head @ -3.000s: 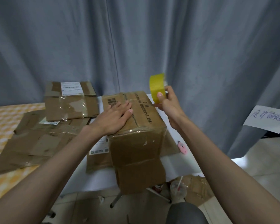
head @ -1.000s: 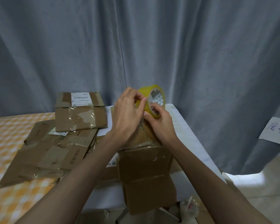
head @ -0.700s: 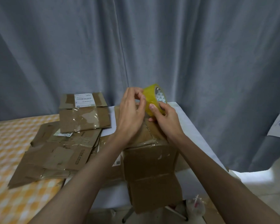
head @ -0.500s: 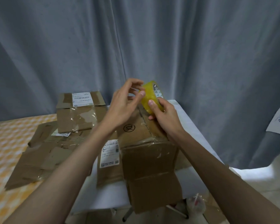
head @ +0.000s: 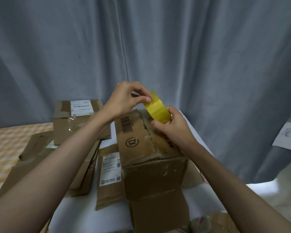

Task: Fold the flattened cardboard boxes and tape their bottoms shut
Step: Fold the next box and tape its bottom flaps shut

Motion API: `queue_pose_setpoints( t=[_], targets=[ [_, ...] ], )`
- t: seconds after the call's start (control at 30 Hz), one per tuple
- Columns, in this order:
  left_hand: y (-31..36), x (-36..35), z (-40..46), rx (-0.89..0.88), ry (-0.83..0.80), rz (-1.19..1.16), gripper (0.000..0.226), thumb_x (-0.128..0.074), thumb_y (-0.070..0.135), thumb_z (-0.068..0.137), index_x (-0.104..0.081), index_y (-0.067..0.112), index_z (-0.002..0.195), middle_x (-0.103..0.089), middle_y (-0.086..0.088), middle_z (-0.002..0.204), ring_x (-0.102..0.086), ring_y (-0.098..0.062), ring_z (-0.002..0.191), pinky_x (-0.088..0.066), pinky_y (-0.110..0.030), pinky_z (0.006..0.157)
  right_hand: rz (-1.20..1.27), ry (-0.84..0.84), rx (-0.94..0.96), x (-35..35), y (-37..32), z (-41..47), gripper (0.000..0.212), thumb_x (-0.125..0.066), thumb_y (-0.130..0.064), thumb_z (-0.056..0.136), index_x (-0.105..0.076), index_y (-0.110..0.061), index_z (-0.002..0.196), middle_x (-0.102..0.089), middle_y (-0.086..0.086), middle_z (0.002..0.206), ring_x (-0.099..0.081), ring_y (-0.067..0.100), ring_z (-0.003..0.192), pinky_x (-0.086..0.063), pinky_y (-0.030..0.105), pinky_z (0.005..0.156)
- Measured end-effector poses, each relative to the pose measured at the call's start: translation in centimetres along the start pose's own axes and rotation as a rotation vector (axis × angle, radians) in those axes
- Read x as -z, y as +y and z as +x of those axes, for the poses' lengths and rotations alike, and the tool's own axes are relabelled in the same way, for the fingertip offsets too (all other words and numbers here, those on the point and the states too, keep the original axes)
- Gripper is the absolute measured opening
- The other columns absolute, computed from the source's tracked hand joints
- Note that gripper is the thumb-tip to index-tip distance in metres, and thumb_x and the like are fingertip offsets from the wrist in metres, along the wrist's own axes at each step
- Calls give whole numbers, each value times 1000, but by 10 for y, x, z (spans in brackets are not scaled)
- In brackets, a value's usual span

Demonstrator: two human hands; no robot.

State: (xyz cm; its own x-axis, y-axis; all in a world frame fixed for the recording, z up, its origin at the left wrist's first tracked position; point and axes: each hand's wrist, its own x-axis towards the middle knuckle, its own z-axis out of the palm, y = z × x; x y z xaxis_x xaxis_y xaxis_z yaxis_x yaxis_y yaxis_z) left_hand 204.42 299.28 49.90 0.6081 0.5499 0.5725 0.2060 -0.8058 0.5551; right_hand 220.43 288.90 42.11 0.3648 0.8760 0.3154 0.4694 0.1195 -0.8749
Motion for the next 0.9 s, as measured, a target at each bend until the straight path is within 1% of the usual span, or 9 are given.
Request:
queue_pose_setpoints(
  t=[0.1,0.17,0.27,0.37,0.43,0.53,0.73,0.8,0.9],
  targets=[
    [1,9,20,46,-74,-3,17,-73,6,87,-72,22,82,-74,1,84,-69,-9,80,-56,-26,84,-58,4,10,2,8,-2,37,-78,-21,69,-53,-24,96,-53,-1,102,-60,22,87,-52,39,76],
    [4,17,27,88,-134,-62,19,-65,1,92,-69,18,84,-68,0,78,-67,-10,73,-57,-29,79,-78,26,47,2,5,-6,37,-77,-17,71,-53,-22,98,-52,-1,104,-57,19,90,-46,34,73],
    [14,30,30,137,-105,-73,6,-62,2,95,-68,4,94,-62,-6,76,-65,-14,66,-59,-27,70,-69,65,109,0,-9,-13,33,-70,-33,70,-51,-24,95,-55,0,99,-54,20,94,-45,33,74],
    [16,40,31,189,-27,-75,7,-61,0,95,-67,1,96,-59,-4,71,-60,-1,52,-55,-18,59,28,53,128,0,-25,-20,31,-66,-36,71,-52,-23,96,-59,4,99,-57,15,90,-47,26,75],
    [12,43,31,262,-5,-88,9,-59,-3,95,-67,1,95,-58,-3,69,-58,1,49,-53,-17,58,112,41,80,-1,-36,-23,26,-64,-36,75,-53,-24,96,-64,6,95,-60,14,86,-51,34,79],
    [3,44,27,339,-24,-145,13,-57,-3,96,-67,4,91,-60,-3,70,-58,0,52,-53,-19,60,147,38,8,-3,-44,-27,24,-62,-39,82,-53,-23,97,-68,4,94,-64,18,89,-54,44,83],
    [-14,21,5,445,-86,-277,14,-49,0,101,-61,6,98,-57,-7,79,-58,-11,69,-58,-23,63,139,-18,-152,-3,-48,-32,34,-57,-49,85,-47,-24,106,-62,3,101,-62,21,98,-53,46,88],
    [-22,6,-1,503,-98,-364,14,-45,2,102,-57,8,101,-56,-7,84,-57,-12,74,-58,-24,65,145,8,-148,-4,-50,-32,35,-58,-48,89,-47,-23,109,-63,3,102,-63,21,99,-52,42,86],
    [-37,-16,-8,619,-110,-581,14,-42,4,103,-54,12,103,-56,-7,86,-57,-13,74,-57,-31,76,145,84,-132,-12,-51,-28,42,-60,-61,86,-49,-29,110,-64,1,104,-64,18,97,-55,44,88]
  ],
)
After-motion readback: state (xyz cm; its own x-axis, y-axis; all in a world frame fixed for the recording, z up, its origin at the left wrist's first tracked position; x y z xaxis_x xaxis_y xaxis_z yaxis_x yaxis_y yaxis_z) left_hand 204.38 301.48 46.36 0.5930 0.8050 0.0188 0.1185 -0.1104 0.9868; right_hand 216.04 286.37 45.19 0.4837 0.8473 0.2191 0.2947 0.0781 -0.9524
